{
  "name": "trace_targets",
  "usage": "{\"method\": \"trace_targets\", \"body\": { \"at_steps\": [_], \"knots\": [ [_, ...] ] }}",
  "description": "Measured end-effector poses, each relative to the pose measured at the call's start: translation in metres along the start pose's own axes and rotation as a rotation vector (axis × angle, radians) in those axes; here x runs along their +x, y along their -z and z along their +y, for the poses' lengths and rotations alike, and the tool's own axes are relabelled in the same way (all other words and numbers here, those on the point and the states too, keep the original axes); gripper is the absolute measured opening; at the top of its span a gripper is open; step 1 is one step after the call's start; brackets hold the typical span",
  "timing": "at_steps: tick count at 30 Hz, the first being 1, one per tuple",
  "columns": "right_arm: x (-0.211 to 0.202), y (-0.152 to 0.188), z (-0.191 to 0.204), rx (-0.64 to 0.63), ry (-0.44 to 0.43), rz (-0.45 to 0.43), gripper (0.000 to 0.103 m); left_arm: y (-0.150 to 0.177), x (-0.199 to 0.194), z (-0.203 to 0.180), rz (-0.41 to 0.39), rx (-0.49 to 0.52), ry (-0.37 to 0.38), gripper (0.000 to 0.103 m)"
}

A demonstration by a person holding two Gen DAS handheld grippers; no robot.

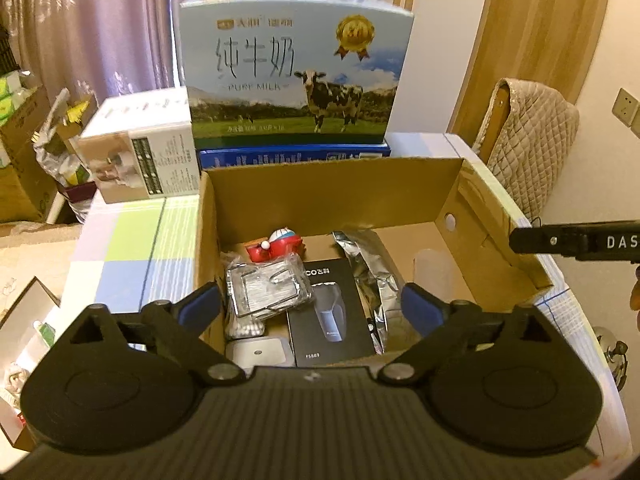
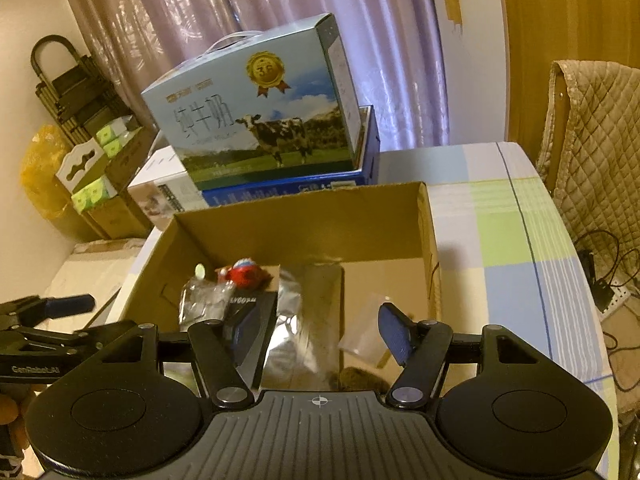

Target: Organize objects

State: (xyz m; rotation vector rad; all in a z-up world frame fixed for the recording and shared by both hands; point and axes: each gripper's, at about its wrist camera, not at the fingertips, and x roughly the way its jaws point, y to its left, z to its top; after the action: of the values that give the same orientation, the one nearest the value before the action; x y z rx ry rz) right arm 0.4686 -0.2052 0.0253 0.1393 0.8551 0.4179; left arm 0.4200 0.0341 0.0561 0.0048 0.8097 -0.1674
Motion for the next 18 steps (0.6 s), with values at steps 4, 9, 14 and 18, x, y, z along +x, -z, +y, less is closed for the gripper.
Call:
{"method": "trace_targets", "body": {
  "at_steps": [4,9,14,18],
  "knots": [
    [-0.018,0.008,0.008,-0.002,0.009,0.01,0.063,0.008,-0.026,-0.004,-0.031,-0.001,-0.023,0.102],
    [-0.047,0.026,0.022,-0.03,0.024,0.013,0.063,0.02,-0.063,-0.012,-0.05,-0.007,-0.061,0.102],
    [-0.077,0.05,0.035,-0.037,0.033,0.01,0.063,0.037,-0.103,-0.02,-0.097,-0.029,-0.064,0.102],
    [-0.103,0.073,0.046,-0.057,0.036,0.002,0.063,0.054,-0.131,-0.029,-0.099,-0.052,-0.066,0.102]
  ]
}}
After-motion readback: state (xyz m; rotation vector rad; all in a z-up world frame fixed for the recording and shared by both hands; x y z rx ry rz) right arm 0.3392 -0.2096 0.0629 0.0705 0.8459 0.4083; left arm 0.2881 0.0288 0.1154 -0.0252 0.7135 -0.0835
